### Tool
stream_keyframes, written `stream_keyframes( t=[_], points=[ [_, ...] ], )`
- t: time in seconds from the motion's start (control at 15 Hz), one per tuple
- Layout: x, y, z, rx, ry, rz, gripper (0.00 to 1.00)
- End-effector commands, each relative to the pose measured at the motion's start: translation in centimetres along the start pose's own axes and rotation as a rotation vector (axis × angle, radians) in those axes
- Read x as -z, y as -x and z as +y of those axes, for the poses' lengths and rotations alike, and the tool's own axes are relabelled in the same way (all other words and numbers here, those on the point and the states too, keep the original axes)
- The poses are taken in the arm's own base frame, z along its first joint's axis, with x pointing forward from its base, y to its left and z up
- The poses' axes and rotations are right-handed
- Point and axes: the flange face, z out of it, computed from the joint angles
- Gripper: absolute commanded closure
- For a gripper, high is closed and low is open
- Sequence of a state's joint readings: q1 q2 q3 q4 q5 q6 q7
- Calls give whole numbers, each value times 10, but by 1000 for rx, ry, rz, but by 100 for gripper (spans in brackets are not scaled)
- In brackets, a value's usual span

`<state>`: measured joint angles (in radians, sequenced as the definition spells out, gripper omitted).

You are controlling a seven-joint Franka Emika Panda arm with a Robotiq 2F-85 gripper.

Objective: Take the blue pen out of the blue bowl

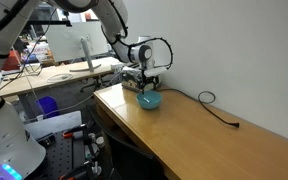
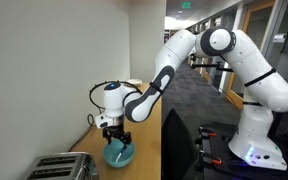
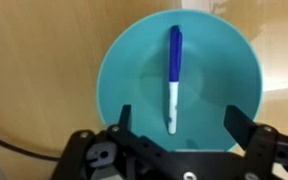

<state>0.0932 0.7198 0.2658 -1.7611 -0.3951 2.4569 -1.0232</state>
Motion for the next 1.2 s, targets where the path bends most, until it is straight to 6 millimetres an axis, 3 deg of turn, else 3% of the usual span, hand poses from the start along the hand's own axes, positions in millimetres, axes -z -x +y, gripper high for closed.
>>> stream_keyframes(
  t=[0.0,0.27,0.53,0.8,1.13],
  points=[
    [-15,21,-32,81,14,71,0],
    [-39,31,-61,103,1,80,0],
    [-39,21,-77,128,-2,75,0],
    [-32,11,-64,125,4,65,0],
    [-29,13,-36,93,1,54,0]
  ],
)
